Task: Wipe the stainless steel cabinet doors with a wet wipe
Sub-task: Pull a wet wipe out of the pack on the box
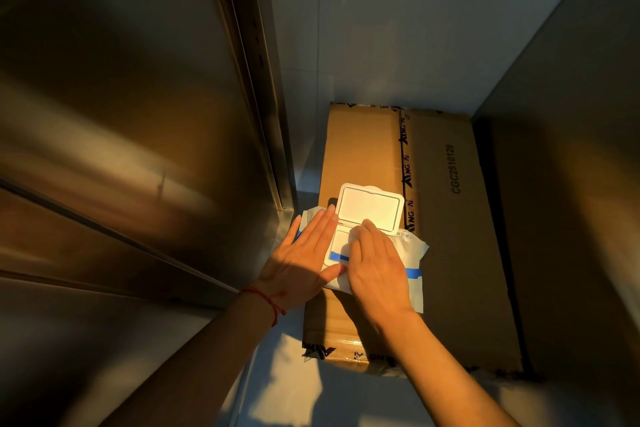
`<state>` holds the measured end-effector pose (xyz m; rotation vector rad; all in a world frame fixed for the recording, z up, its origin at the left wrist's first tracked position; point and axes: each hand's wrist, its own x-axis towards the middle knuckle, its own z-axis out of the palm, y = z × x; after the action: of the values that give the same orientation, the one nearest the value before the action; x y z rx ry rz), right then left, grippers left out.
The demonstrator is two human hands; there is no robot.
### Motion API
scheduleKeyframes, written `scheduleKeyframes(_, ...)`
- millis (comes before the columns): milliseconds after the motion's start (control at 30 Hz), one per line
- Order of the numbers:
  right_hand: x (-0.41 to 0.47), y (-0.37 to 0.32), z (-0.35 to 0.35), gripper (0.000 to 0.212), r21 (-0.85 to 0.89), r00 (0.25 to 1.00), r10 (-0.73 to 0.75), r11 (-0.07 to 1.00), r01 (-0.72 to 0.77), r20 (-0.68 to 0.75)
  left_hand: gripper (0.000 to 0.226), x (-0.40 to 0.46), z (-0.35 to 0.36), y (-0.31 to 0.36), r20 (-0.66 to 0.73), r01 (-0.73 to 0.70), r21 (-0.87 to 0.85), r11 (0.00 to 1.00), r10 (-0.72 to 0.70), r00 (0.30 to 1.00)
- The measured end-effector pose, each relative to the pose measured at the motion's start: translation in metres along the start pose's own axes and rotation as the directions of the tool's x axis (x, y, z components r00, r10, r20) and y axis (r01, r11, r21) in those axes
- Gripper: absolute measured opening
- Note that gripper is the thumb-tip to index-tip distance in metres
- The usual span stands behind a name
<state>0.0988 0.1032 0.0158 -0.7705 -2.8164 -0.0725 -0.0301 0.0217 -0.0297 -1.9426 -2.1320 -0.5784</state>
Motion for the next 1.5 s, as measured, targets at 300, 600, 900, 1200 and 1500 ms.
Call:
scheduleKeyframes(300, -0.005, 0.008, 0.001, 0.063, 0.034, 0.997, -0.05, 0.998, 0.052, -0.05, 0.065, 0.001, -0.001, 0.0, 0.045, 0.021, -0.03, 0.999, -0.019, 0.999)
scheduleKeyframes(600, -0.012, 0.01, 0.004, 0.063, 0.004, 0.998, -0.055, 0.998, 0.055, -0.033, 0.065, 0.002, -0.001, 0.0, 0.078, 0.033, -0.02, 0.999, -0.031, 0.996)
scheduleKeyframes(900, -0.004, 0.004, -0.002, 0.06, -0.025, 0.998, -0.055, 0.998, 0.055, -0.012, 0.062, 0.001, 0.002, -0.001, 0.048, 0.002, 0.013, 1.0, -0.003, 0.999)
scheduleKeyframes(1200, -0.002, 0.001, 0.003, 0.082, 0.056, 0.996, 0.076, 0.995, -0.078, 0.036, 0.064, 0.001, -0.001, -0.001, 0.063, 0.004, -0.001, 1.0, -0.003, 0.998)
scheduleKeyframes(1500, -0.007, 0.011, 0.003, 0.073, 0.023, 0.999, 0.017, 1.0, -0.018, 0.051, 0.064, 0.0, -0.001, -0.001, 0.059, 0.005, -0.023, 1.0, -0.004, 0.998)
